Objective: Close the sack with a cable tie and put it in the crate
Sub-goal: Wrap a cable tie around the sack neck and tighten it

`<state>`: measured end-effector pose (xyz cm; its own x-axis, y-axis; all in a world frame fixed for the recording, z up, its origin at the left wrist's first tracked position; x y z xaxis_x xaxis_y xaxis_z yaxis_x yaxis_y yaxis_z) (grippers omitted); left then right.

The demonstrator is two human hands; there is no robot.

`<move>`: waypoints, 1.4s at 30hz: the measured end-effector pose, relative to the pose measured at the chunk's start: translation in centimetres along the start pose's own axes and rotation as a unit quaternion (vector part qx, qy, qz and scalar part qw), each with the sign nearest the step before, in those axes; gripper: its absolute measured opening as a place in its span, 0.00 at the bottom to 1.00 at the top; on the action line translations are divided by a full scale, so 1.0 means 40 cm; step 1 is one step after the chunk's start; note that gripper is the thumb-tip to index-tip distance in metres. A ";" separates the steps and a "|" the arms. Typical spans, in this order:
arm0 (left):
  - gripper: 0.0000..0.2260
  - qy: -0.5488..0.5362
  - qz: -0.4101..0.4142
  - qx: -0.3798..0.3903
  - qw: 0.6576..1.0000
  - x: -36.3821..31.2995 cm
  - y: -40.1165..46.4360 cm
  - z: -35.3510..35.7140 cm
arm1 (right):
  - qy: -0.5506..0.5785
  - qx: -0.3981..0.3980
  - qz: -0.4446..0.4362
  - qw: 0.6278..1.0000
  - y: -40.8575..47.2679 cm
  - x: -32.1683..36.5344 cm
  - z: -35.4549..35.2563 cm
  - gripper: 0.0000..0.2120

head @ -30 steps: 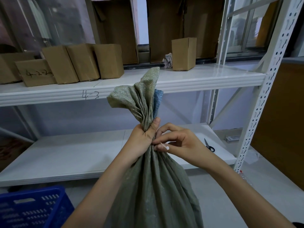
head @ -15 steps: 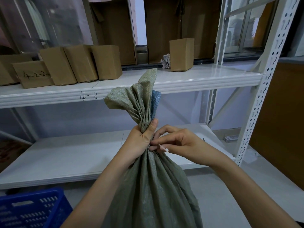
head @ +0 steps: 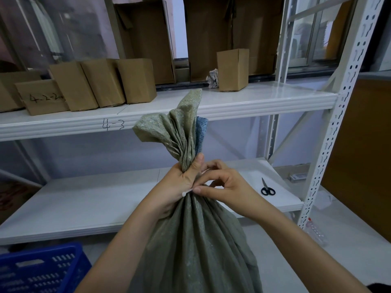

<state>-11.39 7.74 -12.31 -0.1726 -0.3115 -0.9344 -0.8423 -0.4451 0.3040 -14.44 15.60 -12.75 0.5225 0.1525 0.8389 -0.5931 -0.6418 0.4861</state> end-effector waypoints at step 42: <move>0.12 0.041 -0.103 0.052 0.992 0.066 -0.102 -0.173 | 0.251 -0.085 0.116 0.957 -0.022 -0.053 0.052 0.09</move>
<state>-4.88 2.92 -14.75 0.0470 -0.2912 -0.9555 -0.9044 -0.4185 0.0830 -13.77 14.27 -15.46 0.0299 0.3897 0.9204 -0.7713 -0.5767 0.2693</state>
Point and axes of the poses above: each hand's wrist, its own y-axis towards the middle knuckle, its own z-axis out of the palm, x = y × z, the point moved 10 cm from there along y, towards the middle knuckle, and after that the axes turned 11 degrees about -x, right-handed, at the moved point
